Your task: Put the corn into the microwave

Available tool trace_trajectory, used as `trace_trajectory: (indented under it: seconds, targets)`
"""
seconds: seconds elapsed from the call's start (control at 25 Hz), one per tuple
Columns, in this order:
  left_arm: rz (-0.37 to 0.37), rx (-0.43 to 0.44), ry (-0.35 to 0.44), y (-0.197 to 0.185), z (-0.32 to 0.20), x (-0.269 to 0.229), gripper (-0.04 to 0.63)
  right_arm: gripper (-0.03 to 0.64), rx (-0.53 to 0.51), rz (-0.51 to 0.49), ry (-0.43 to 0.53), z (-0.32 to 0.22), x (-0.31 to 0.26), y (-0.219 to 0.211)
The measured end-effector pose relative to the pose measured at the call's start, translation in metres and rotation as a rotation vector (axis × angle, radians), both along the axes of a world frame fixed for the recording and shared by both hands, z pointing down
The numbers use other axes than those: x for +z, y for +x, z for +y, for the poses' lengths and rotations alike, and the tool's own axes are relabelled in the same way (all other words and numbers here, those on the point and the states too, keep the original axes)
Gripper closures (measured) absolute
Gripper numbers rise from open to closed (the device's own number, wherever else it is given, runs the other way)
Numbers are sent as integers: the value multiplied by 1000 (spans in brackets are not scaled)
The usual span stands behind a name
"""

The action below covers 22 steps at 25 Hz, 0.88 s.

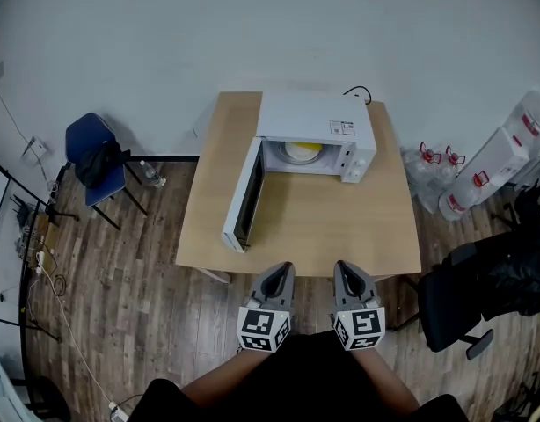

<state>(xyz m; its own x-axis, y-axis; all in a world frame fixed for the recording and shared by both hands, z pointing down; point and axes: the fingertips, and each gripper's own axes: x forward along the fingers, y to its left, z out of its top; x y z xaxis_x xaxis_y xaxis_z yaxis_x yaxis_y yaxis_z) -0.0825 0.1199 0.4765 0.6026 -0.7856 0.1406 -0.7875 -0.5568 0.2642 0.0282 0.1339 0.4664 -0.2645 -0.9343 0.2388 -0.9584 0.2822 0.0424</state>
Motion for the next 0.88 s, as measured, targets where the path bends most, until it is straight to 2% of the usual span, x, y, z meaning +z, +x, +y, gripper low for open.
trace_trajectory:
  seconds: [0.48,0.88]
  targets:
    - [-54,10,19,62,40,-10,578,557,9,-11,-6,41,-6,58]
    - [-86,-34,-11,76,66,-3,578,557,-29,-29,-16,67,-3,77]
